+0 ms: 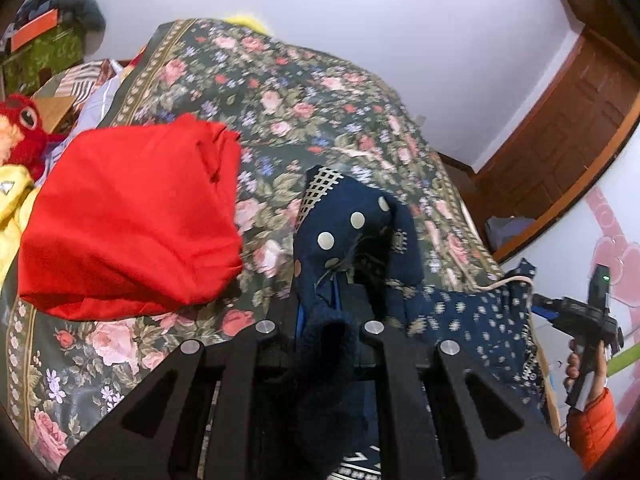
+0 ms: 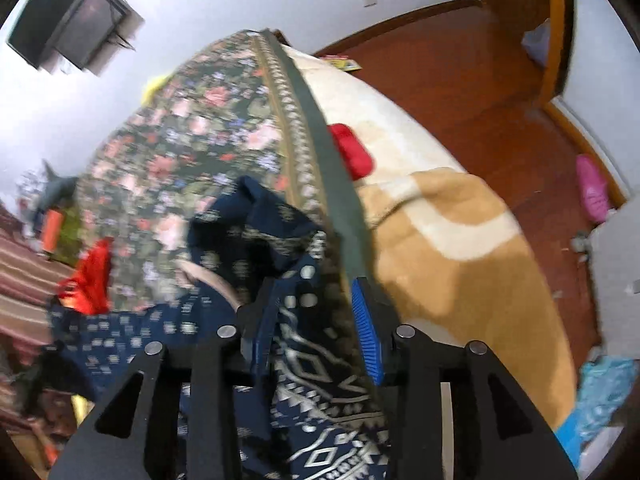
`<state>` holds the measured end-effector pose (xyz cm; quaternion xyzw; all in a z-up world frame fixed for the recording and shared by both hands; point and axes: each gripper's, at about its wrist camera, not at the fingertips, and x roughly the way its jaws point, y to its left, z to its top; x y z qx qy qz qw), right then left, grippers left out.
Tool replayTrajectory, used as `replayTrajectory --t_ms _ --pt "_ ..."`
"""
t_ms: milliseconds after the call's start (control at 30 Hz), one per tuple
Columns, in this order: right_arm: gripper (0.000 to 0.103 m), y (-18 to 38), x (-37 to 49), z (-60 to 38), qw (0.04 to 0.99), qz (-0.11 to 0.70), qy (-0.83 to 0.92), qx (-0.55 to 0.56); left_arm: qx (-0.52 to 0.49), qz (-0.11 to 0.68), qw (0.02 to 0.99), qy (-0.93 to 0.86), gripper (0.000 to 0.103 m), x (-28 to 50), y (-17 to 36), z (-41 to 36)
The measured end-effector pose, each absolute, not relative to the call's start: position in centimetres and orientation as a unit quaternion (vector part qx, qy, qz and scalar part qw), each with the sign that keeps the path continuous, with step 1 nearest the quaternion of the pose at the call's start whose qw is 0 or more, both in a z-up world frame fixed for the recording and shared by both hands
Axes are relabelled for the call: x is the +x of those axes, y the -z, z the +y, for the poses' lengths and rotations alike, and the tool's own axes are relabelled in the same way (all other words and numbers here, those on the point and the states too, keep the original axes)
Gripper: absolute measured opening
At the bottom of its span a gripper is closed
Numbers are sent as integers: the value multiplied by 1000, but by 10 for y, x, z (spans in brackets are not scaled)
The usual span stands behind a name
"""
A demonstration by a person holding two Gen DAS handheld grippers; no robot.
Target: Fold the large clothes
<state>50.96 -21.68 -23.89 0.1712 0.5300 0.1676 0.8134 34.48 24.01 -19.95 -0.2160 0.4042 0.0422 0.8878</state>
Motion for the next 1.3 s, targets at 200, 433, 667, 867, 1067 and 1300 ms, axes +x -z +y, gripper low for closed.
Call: replayTrajectory --t_ms 200,433,667,867,1067,1300 --pt "35 238 518 -193 820 531 -185 106 -266 416 866 -73 12 348 226 266" --pt "42 264 540 -174 804 557 -189 92 -248 419 869 -90 12 354 229 272" --pt "25 275 551 -155 806 551 -199 83 -198 434 873 -99 12 361 238 262" --pt "10 248 538 -156 826 513 -216 92 -211 408 883 -96 11 358 213 263" --pt "9 189 527 -141 847 454 -257 101 -166 360 913 -101 11 358 156 256" --pt "9 152 543 -100 875 401 -259 77 -123 332 926 -128 11 382 120 269"
